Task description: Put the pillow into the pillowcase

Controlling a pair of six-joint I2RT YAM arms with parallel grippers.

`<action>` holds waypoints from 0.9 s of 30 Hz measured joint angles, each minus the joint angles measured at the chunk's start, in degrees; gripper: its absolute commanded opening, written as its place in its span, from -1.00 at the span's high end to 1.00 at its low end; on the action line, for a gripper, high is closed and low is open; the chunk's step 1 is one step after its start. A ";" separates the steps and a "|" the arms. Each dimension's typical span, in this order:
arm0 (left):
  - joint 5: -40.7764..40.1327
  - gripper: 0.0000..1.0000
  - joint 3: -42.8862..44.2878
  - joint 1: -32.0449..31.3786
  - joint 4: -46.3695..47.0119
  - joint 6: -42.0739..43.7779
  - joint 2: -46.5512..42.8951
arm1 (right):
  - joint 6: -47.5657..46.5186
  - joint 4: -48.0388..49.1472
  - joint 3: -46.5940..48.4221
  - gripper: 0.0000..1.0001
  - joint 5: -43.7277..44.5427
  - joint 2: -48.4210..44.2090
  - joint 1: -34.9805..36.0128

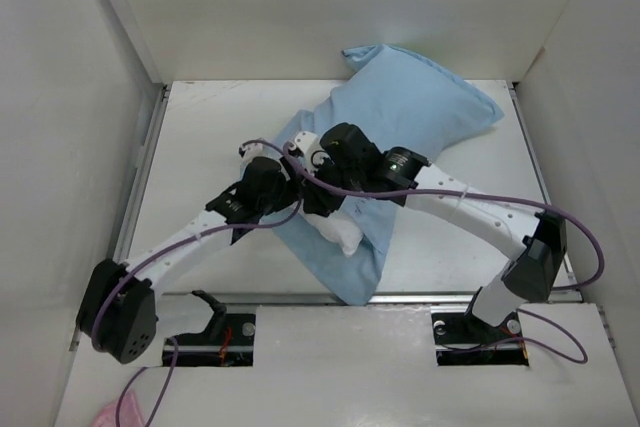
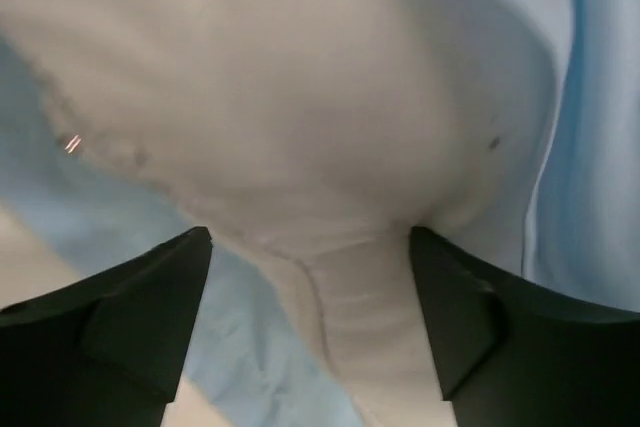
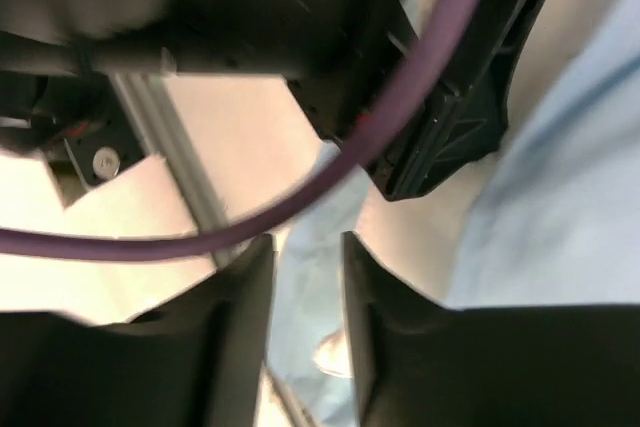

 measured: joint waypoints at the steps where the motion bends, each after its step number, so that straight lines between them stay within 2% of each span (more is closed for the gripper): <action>1: -0.33 -0.79 -1.75 0.22 -1.25 -0.66 -2.67 | 0.00 -0.59 0.09 -0.03 -0.07 0.70 0.66; 2: -0.72 -0.99 -3.21 0.28 -3.19 -1.22 -5.66 | 0.04 -1.40 0.22 -0.11 0.11 1.33 1.22; 4: -2.27 -1.00 -5.11 0.26 -8.72 -2.89 -13.38 | -0.66 -3.19 0.70 -0.24 1.05 2.14 2.05; 6: -4.39 -1.00 -5.42 0.24 -15.43 -5.03 -22.51 | -1.92 -4.72 1.20 -0.58 3.06 2.23 2.29; 7: -6.23 -1.00 -5.09 0.24 -18.71 -6.32 -27.23 | -3.21 -5.55 1.79 -0.68 4.07 2.23 2.32; 9: -10.88 -1.00 -3.28 0.24 -26.08 -10.27 -35.43 | -5.73 -6.54 3.32 -0.83 6.56 2.23 2.49; 12: -17.14 -1.00 1.25 0.28 -37.27 -17.16 -43.21 | -9.73 -7.56 6.58 -0.86 10.58 2.60 3.58; 18: -22.45 -1.00 5.44 0.26 -47.43 -24.24 -44.13 | -17.40 -6.45 12.00 -0.91 17.46 8.59 9.46; 19: -23.04 -1.00 5.75 0.26 -48.94 -24.79 -43.23 | -18.27 -6.43 13.64 -0.91 18.36 11.08 9.97; 20: -23.52 -1.00 6.12 0.26 -50.12 -25.18 -42.18 | -19.45 -6.64 15.56 -1.00 19.80 13.92 10.25; 22: -24.20 -1.00 6.84 0.26 -51.71 -25.59 -40.13 | -20.57 -6.97 19.71 -1.00 21.99 19.98 10.21; 27: -24.61 -1.00 7.30 0.28 -52.70 -25.55 -38.62 | -21.81 -5.73 26.88 -1.00 36.09 33.29 9.81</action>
